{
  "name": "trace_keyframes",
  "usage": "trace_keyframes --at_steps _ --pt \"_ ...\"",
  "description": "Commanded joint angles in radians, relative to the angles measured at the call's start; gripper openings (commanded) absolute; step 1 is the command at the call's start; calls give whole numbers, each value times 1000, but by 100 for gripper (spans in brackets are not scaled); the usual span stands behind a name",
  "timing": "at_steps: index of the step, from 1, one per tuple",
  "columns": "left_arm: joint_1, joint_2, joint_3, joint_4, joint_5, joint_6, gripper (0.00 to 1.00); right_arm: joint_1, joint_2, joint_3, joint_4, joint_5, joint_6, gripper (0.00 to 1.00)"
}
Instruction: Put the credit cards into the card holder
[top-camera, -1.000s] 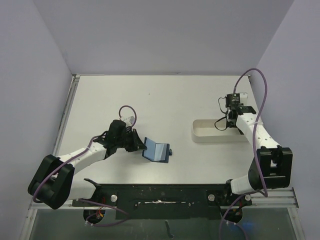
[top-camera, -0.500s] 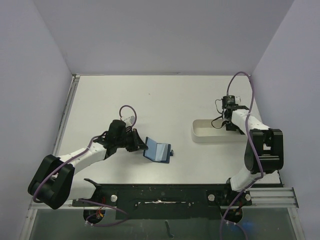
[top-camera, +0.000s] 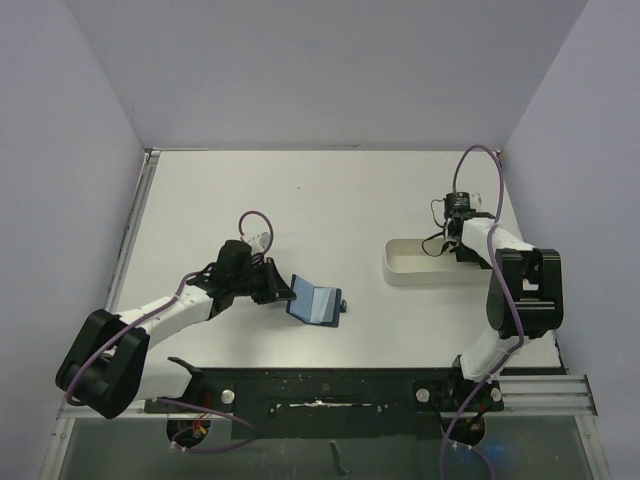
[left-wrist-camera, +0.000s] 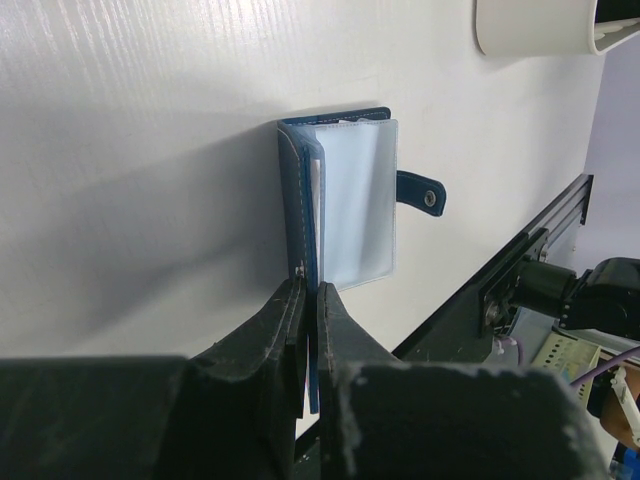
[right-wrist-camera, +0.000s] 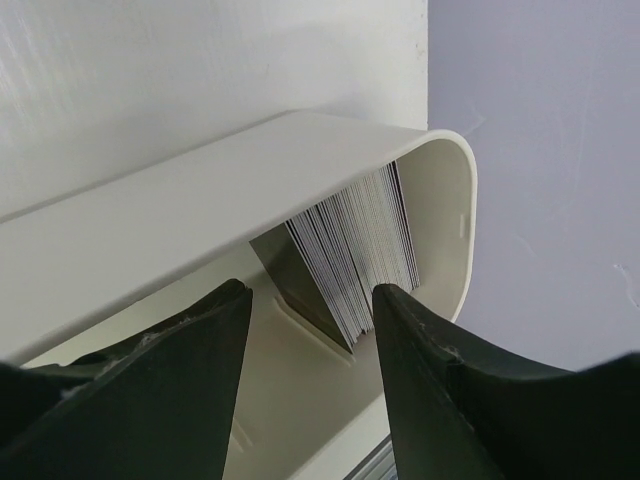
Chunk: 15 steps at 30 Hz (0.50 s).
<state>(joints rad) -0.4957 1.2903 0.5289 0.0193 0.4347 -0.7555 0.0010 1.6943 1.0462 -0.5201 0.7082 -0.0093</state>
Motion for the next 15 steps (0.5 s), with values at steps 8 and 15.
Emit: trace_keyframes --at_steps 8,15 --pt "2 1 7 73 30 -8 0 -11 -7 4 32 57 -17 43" --pt "0 -2 4 73 30 -9 0 -12 -30 12 16 74 -14 34"
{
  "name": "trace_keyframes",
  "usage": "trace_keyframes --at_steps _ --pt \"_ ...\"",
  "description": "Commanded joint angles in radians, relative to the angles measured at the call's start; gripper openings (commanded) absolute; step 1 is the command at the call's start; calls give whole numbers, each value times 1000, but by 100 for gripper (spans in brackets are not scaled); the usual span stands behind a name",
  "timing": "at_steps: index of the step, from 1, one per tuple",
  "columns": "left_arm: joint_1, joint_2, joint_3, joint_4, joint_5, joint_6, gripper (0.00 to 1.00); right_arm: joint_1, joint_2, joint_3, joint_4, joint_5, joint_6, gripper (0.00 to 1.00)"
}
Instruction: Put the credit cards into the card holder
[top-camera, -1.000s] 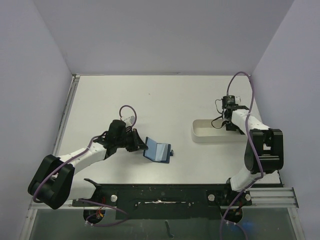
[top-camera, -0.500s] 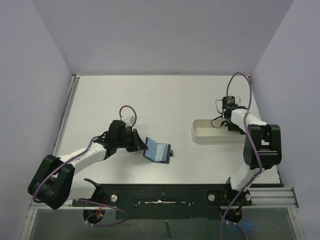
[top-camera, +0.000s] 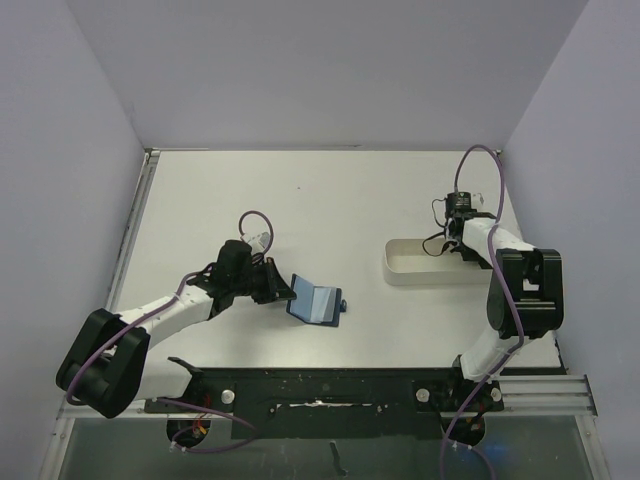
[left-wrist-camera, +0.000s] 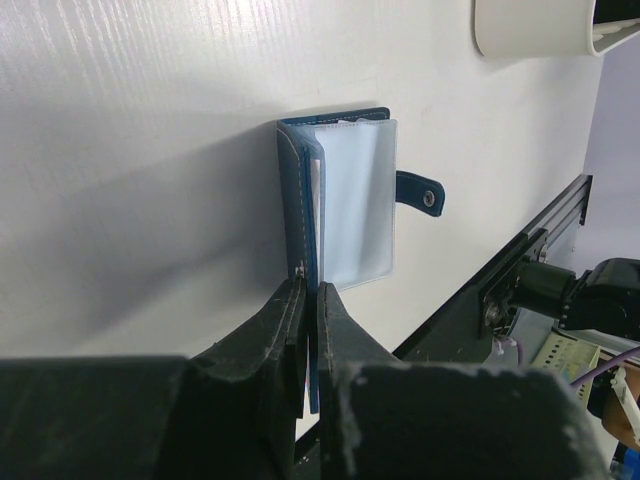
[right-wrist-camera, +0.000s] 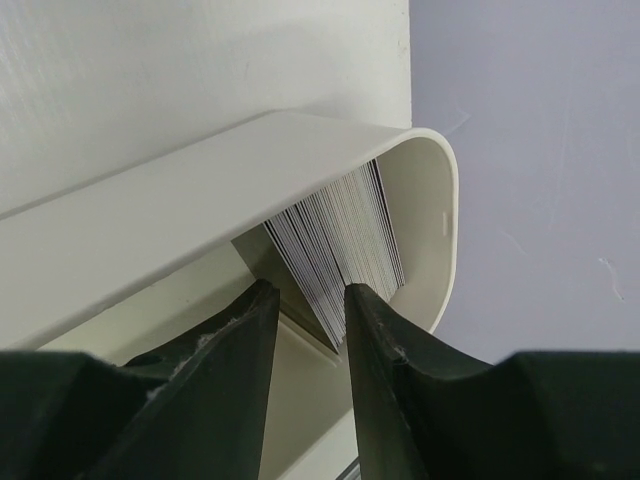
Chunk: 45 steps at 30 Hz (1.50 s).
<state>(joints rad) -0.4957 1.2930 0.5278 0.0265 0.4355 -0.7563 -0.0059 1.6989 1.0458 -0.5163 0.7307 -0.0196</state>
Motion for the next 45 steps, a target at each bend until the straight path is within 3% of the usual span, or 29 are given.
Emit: trace_keyframes --at_steps 1,24,26,29,31,45 --pt "0 -5 4 68 29 -8 0 -4 -40 13 12 54 -4 33" --pt "0 -13 0 72 29 -11 0 -3 -99 28 15 0 0 5" --pt "0 -15 -2 72 29 -11 0 -6 -100 29 24 6 19 11" --pt "0 -15 -3 77 29 -14 0 -7 -102 26 38 4 21 33" --pt "0 -14 -6 84 29 -16 0 -9 -111 17 58 -17 3 40" --pt "-4 -11 -16 101 54 -22 0 -16 -30 9 81 -34 -28 49"
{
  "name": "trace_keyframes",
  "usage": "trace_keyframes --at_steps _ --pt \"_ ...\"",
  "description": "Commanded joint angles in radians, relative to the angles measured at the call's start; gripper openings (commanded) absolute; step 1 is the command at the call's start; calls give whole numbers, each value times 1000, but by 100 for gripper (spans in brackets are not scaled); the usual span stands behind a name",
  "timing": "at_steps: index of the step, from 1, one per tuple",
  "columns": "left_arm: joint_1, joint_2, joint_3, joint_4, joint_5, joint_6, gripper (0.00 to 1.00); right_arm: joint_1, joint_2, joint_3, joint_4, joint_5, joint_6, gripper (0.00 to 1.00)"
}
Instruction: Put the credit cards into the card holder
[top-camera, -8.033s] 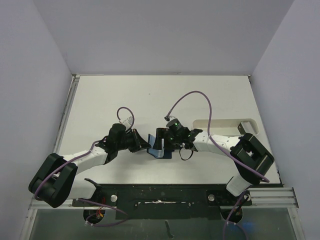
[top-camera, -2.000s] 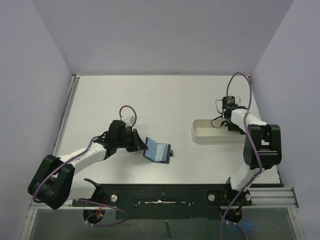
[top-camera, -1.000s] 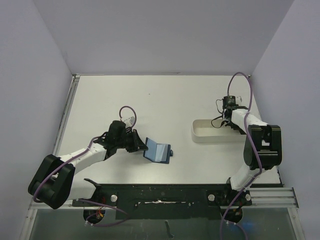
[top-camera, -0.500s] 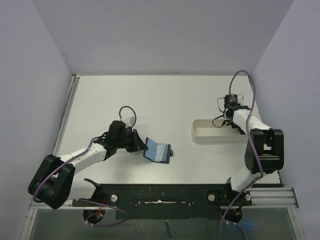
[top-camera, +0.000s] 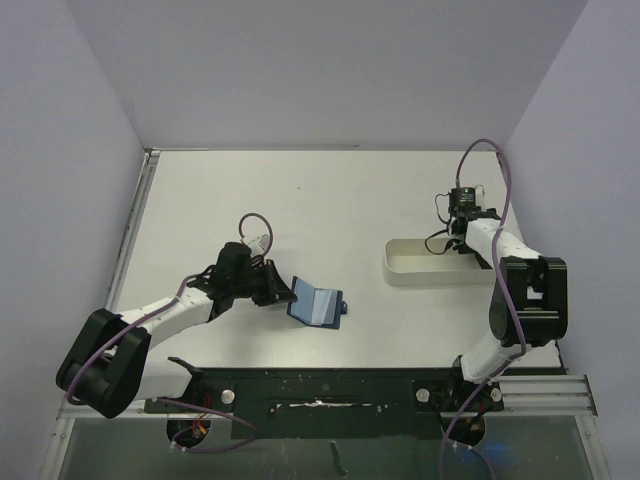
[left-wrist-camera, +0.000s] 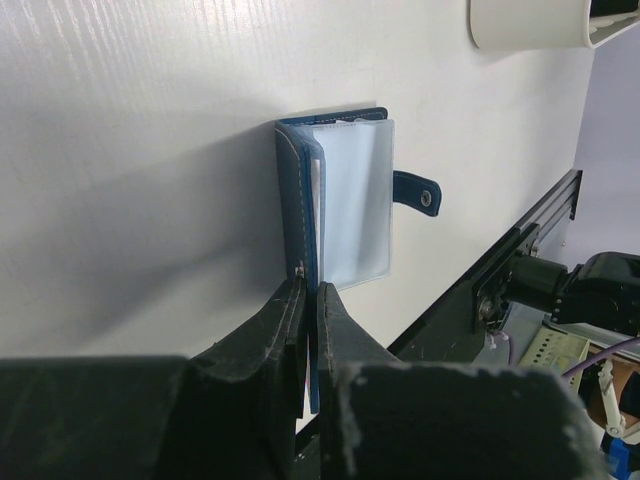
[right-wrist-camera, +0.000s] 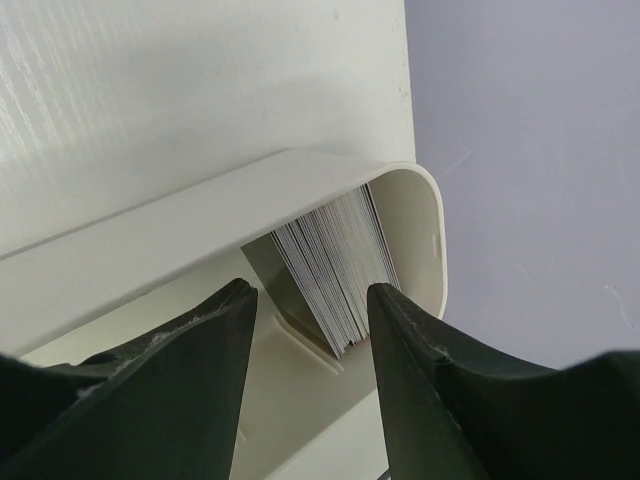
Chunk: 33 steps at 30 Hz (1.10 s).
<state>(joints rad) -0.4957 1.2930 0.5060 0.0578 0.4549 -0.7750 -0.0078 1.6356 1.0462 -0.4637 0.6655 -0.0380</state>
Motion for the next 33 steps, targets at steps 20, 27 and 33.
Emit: trace_keyframes --at_steps 20,27,33 --pt "-6 -13 5 73 38 -6 0 -14 33 13 21 133 -12 34" --pt "-6 -15 3 76 39 -7 0 2 21 22 21 138 -21 28" --pt "-6 -15 3 76 36 -6 0 16 16 43 -2 142 -21 20"
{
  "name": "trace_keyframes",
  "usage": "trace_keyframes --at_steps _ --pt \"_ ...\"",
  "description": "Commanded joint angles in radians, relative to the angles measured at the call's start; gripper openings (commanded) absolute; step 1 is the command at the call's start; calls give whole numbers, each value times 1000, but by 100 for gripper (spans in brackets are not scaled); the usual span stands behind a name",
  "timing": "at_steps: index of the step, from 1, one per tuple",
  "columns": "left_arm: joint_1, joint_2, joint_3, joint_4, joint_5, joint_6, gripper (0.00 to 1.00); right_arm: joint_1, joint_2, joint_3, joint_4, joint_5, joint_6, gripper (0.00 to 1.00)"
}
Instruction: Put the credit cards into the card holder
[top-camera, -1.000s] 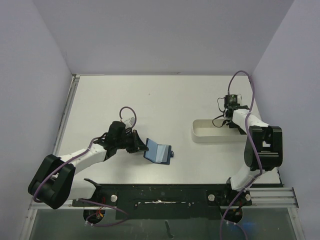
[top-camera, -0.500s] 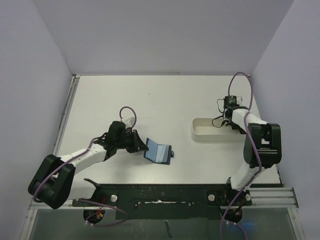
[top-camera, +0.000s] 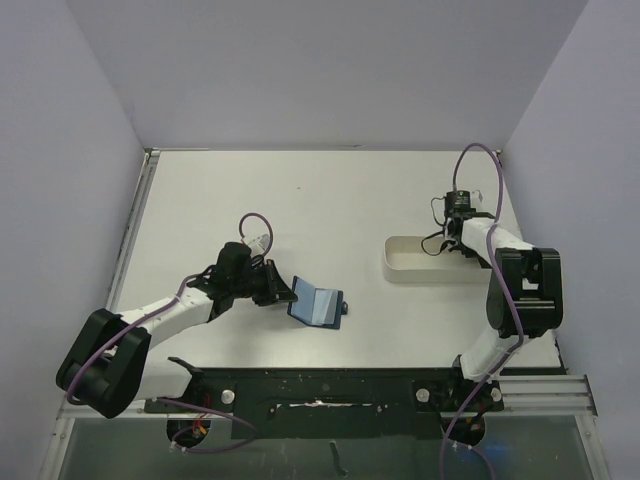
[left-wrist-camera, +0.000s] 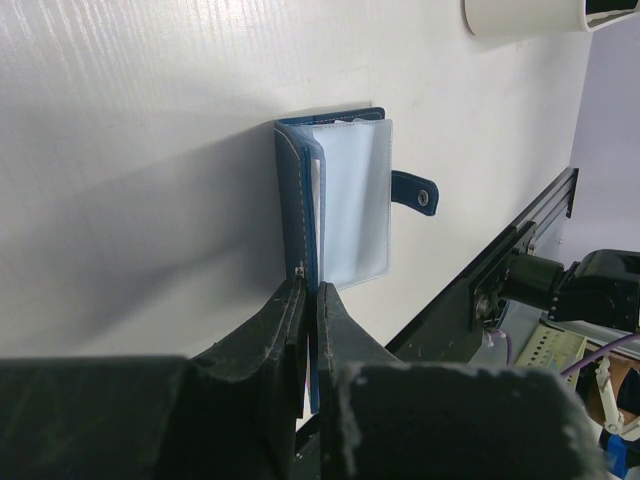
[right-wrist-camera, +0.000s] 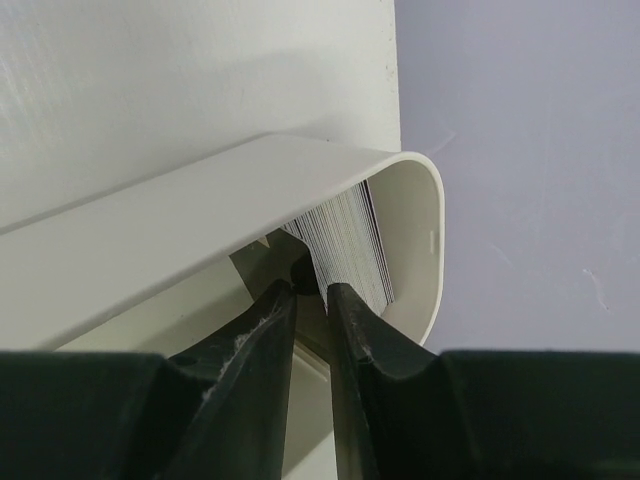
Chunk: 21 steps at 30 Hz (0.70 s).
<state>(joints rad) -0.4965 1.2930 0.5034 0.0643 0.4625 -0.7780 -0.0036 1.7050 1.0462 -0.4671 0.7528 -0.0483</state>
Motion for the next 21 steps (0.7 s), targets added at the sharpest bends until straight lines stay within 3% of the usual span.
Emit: trace_keyframes --at_steps 1,13,21 --pt "-5 -14 6 69 28 -4 0 17 -56 46 -6 54 -11 19" --pt "-5 -12 20 49 20 2 0 110 -100 92 -142 -28 38 0" --pt "-5 -24 35 17 10 9 0 143 -138 104 -217 -92 67 0"
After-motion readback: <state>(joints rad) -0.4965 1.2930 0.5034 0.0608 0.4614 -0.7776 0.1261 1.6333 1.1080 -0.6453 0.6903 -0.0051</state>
